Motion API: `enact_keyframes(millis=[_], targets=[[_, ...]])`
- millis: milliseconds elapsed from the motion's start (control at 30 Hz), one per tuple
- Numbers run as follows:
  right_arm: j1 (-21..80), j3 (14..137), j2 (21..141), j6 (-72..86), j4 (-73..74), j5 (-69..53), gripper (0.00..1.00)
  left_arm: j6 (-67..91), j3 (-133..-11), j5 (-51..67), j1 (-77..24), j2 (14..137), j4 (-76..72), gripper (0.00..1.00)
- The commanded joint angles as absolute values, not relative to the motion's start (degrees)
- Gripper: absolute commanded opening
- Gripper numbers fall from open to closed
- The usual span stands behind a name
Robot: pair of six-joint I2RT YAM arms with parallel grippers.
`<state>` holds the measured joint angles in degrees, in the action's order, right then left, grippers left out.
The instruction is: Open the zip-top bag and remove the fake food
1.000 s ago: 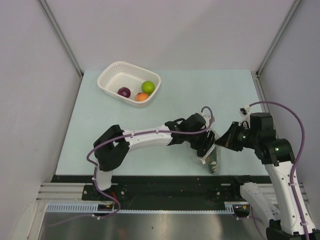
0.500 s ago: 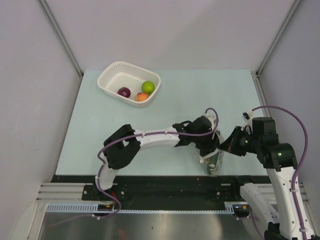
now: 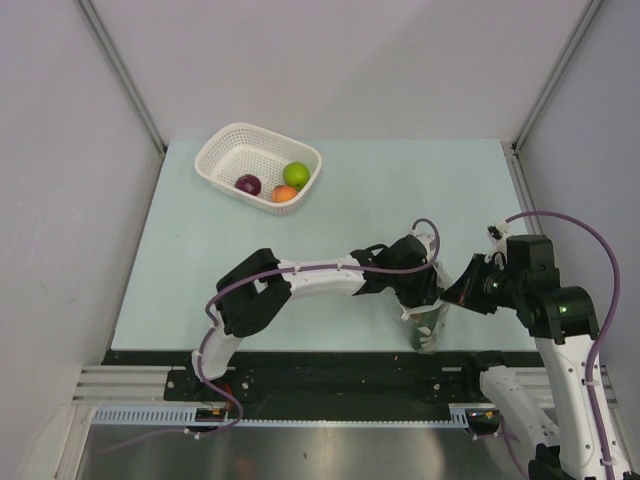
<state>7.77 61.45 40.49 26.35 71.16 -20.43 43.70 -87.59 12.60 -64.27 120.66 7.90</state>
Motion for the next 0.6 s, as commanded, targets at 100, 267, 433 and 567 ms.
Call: enact_keyframes(millis=[100, 267, 433, 567], targets=[[7.65, 63.98, 40.25, 25.75, 70.76, -19.16, 0.0, 39.03, -89.65, 12.04, -64.34, 116.2, 10.28, 0.15], [7.56, 64.51, 40.43, 26.28, 69.96, -18.28, 0.0, 36.39, -89.3, 11.6, -64.25, 113.21, 12.65, 0.0], [7.56, 64.07, 40.78, 27.42, 69.17, -15.57, 0.0, 33.76, -87.98, 12.56, -64.34, 109.17, 12.92, 0.0], [7.47, 62.76, 41.66, 28.74, 67.68, -14.41, 0.0, 31.91, -83.95, 12.48, -64.34, 105.48, 11.16, 0.0]])
